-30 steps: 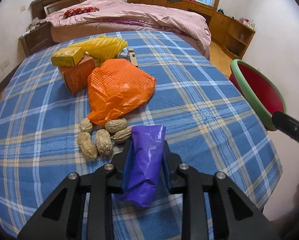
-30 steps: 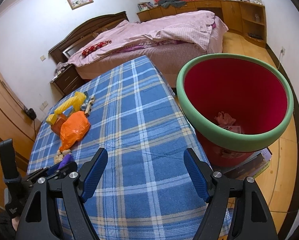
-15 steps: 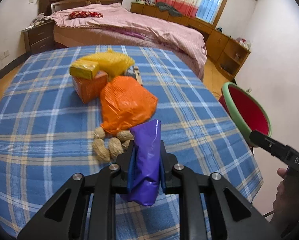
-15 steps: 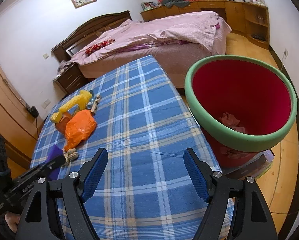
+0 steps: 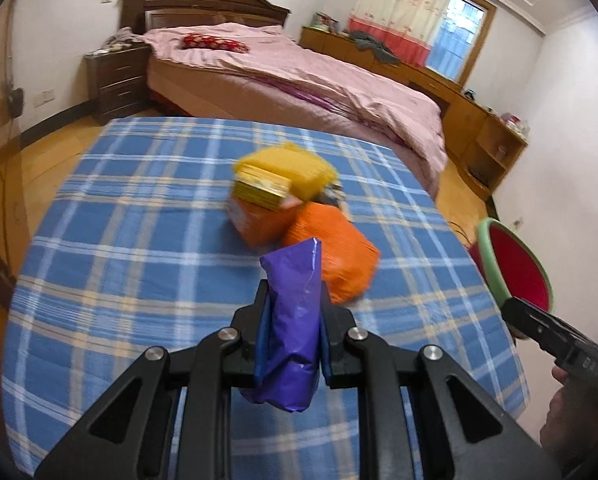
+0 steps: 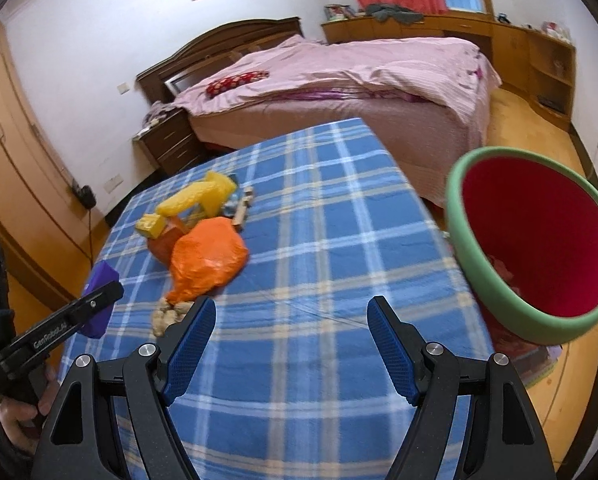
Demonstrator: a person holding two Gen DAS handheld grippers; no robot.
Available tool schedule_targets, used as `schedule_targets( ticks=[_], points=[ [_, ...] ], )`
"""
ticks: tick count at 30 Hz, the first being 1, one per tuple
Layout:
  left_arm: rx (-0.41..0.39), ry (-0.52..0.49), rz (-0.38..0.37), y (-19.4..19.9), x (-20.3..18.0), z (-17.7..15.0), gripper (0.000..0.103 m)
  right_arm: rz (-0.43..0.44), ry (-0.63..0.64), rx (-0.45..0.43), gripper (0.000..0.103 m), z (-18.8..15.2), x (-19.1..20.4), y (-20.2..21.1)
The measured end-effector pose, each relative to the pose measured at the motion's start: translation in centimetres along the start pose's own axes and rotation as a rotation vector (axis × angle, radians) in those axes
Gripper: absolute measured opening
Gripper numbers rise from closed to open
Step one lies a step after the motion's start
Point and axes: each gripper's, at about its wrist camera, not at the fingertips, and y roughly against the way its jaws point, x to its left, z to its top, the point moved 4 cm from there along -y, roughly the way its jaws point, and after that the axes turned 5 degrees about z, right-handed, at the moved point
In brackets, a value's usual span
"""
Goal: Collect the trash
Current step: 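Grasp the orange mesh bag with the right tool while the left tool holds the wrapper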
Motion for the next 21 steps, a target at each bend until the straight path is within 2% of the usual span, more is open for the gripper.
schedule_targets(
  ticks=[10, 14, 21],
  points=[
    [0.012, 0.075, 0.094, -1.7, 5.1, 0.7, 0.019, 0.058, 0.076, 0.072, 0.079, 0.9, 4.7, -5.0],
    [0.025, 0.096, 0.103, -2.4, 6.2, 0.4, 0.019, 0.078, 0.092, 0.126, 0.079, 1.0, 6.1, -8.1],
    [0.042, 0.13, 0.101, -3.3, 7.7, 0.1, 0.019, 0.063, 0.13, 0.193, 0.079, 0.9, 7.9, -12.5]
  ],
)
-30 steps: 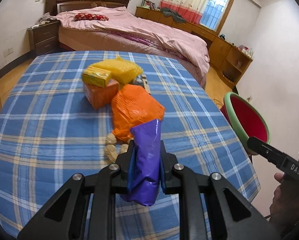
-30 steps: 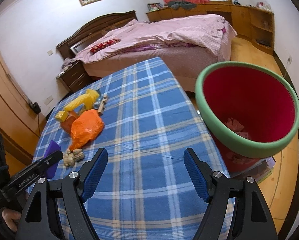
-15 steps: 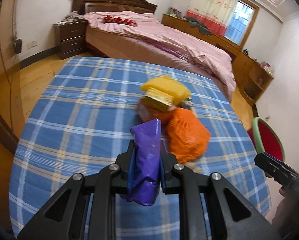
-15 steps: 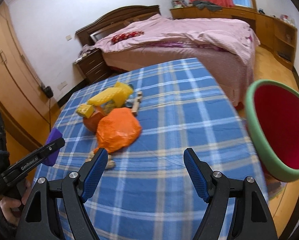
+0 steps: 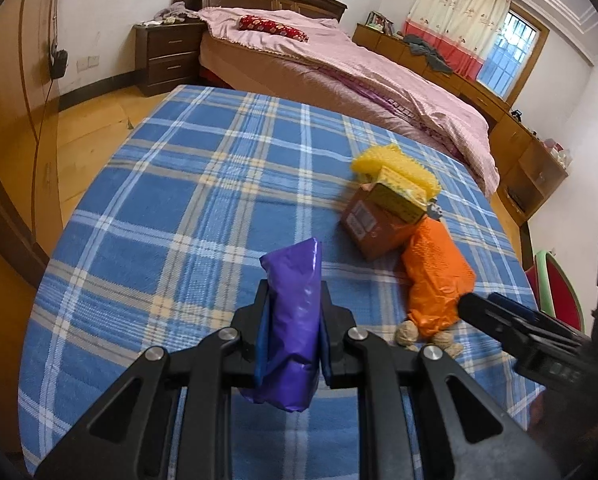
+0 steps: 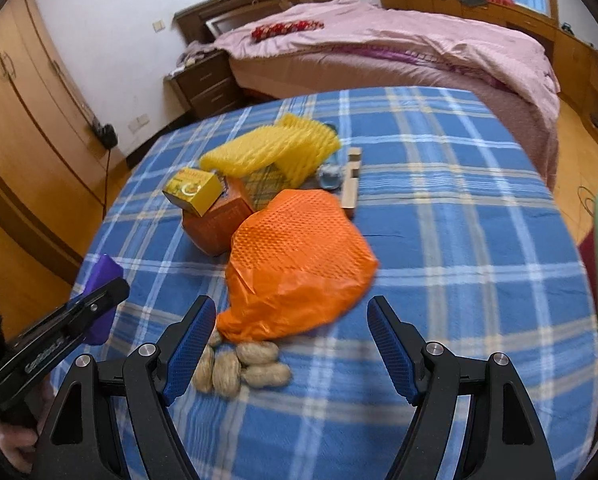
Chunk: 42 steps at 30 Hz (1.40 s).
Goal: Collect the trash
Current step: 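Grasp the orange mesh bag with the right tool while the left tool holds the wrapper, then carry the wrapper and orange bag over the red bin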
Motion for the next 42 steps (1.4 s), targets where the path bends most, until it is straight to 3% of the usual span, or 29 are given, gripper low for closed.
schedule_targets(
  ticks=[12, 14, 16, 19, 22, 30, 42],
  points=[
    [0.004, 0.028, -0.006, -0.5, 1.3, 0.0, 0.019, -0.097, 0.009, 0.0, 0.077, 0.3, -0.1, -2.6],
    [0.005, 0.026, -0.008, -0.3, 1.2, -0.1, 0.019, -0.115, 0.006, -0.004, 0.064, 0.3, -0.4, -2.4],
    [0.004, 0.024, -0.014, -0.1, 1.0, -0.2, 0.019, -0.111, -0.006, -0.005, 0.043, 0.3, -0.5, -2.1],
    [0.004, 0.016, -0.022, 0.2, 0.6, -0.4, 0.019, -0.086, -0.033, -0.004, 0.022, 0.1, -0.9, -1.8],
    [0.001, 0.009, -0.031, 0.6, 0.1, -0.5, 0.019, -0.062, -0.052, -0.021, 0.009, 0.0, -1.2, -1.2],
    [-0.01, -0.009, -0.054, 1.7, -1.3, -0.6, 0.02, -0.006, -0.044, -0.099, 0.004, -0.5, -0.8, 1.9],
    [-0.032, -0.048, -0.118, 4.4, -4.1, -0.9, 0.02, 0.004, -0.08, -0.244, 0.004, -1.0, -1.6, 8.6]
  ],
)
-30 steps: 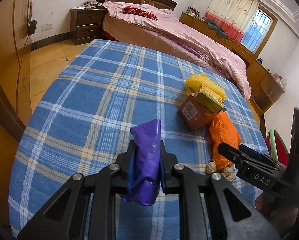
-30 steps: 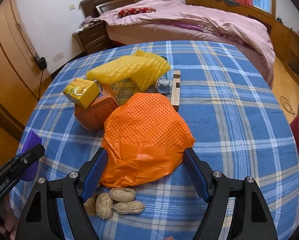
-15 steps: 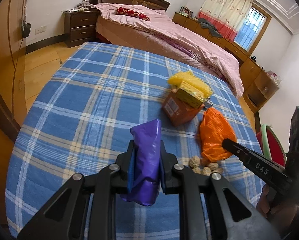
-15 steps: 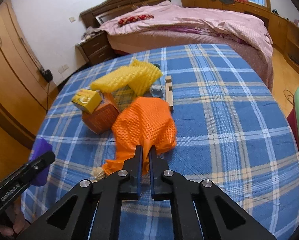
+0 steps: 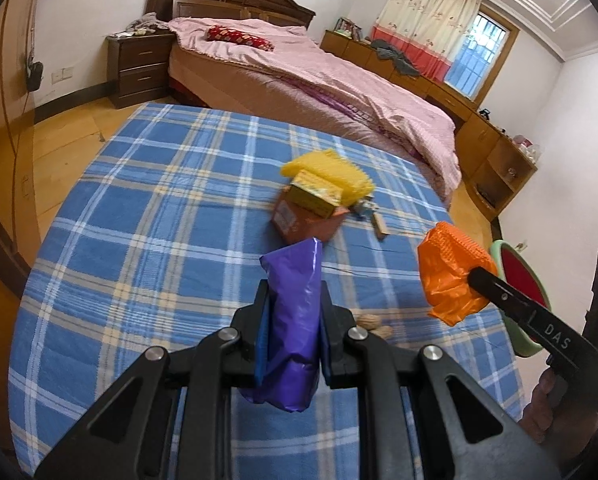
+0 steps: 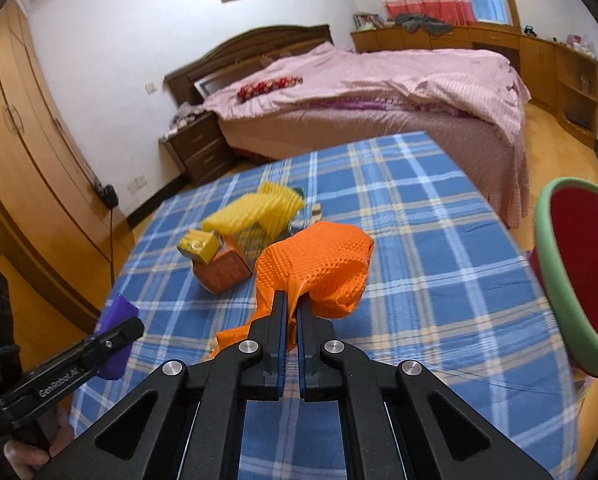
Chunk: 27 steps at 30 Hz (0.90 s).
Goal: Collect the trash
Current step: 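Carry the wrapper and orange bag over the red bin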
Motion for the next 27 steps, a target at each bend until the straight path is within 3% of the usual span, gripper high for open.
schedule_targets(
  ticks=[6, 27],
  points=[
    [0.027, -0.008, -0.064, 0.5, -1.9, 0.0, 0.02, -0.01, -0.009, -0.077, 0.004, 0.6, -1.1, 3.4],
    [0.042, -0.147, -0.159, 0.7, -10.9, 0.7, 0.02, -0.078, -0.084, -0.265, 0.004, 2.0, -7.6, 12.5]
  ],
)
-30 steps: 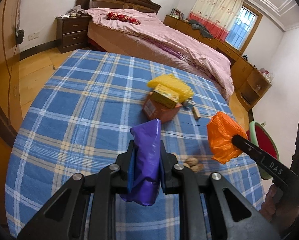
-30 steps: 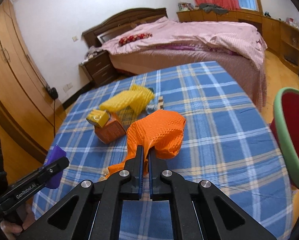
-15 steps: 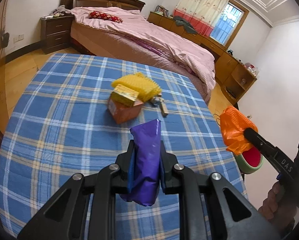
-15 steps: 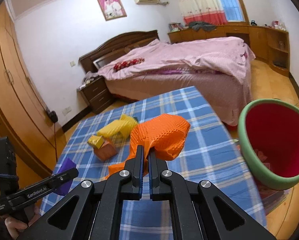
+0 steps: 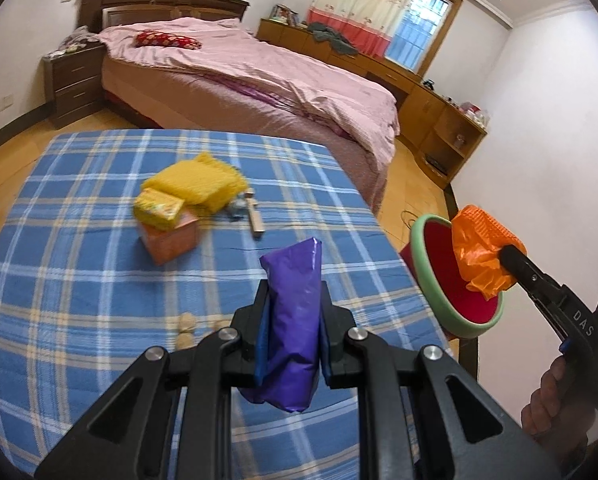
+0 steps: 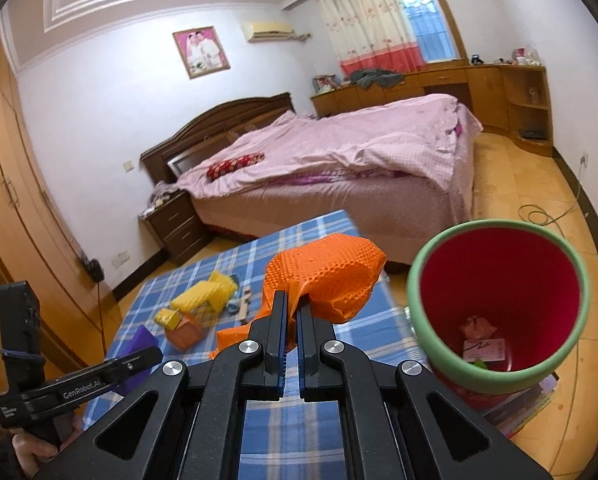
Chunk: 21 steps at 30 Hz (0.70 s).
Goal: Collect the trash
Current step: 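Carry the wrapper and orange bag over the red bin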
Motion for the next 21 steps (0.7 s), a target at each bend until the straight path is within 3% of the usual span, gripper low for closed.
schedule_targets(
  ticks=[21],
  points=[
    [0.046, -0.218, -0.14, -5.3, -13.1, 1.7, 0.019, -0.141, -0.129, -0.09, 0.004, 1.5, -9.3, 3.8]
  ],
)
